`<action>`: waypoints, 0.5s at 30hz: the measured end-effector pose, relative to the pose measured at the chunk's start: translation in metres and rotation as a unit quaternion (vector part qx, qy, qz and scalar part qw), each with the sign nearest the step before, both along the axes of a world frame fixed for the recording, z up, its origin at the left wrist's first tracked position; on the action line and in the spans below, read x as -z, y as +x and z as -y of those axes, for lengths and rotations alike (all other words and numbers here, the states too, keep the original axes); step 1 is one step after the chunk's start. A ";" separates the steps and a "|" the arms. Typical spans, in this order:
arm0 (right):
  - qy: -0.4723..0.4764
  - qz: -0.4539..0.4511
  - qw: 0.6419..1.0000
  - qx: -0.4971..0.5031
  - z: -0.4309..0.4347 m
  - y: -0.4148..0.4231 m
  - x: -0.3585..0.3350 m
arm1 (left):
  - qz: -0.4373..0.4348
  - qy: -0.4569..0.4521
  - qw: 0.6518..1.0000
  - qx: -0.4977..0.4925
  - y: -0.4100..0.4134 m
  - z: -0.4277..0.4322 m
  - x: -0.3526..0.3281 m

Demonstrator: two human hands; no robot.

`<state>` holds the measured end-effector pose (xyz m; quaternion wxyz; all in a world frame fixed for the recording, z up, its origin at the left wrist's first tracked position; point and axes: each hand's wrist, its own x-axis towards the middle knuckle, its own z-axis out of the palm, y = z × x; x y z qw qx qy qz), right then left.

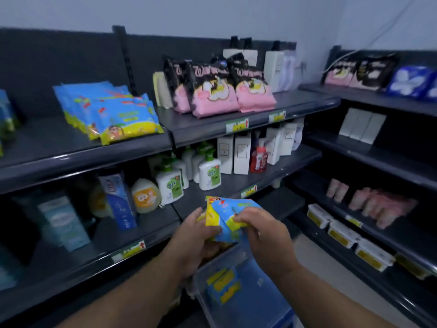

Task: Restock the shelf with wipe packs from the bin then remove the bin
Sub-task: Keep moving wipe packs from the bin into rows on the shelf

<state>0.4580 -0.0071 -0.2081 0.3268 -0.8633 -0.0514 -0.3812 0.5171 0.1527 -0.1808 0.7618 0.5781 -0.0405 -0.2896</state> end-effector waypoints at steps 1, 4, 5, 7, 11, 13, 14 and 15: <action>0.001 0.003 1.000 -0.020 -0.006 -0.007 -0.011 | 0.005 -0.002 1.000 0.006 -0.011 -0.011 -0.011; 0.022 0.007 0.996 -0.088 -0.031 -0.023 -0.045 | 0.014 -0.009 0.999 0.027 -0.037 -0.049 -0.039; 0.023 0.010 0.994 -0.106 -0.040 -0.027 -0.055 | 0.013 -0.015 0.999 0.030 -0.044 -0.062 -0.050; 0.016 0.019 0.990 -0.138 -0.058 -0.032 -0.072 | 0.018 -0.034 0.999 0.034 -0.057 -0.087 -0.071; -0.013 0.015 0.981 -0.194 -0.101 -0.041 -0.101 | 0.006 -0.037 0.999 -0.024 -0.077 -0.136 -0.100; -0.035 0.034 0.972 -0.229 -0.126 -0.045 -0.113 | 0.019 -0.015 0.997 -0.068 -0.087 -0.160 -0.108; -0.046 0.040 0.969 -0.241 -0.140 -0.048 -0.118 | 0.033 -0.005 0.995 -0.091 -0.092 -0.172 -0.110; -0.055 0.048 0.964 -0.256 -0.155 -0.049 -0.123 | 0.046 0.002 0.992 -0.114 -0.097 -0.186 -0.113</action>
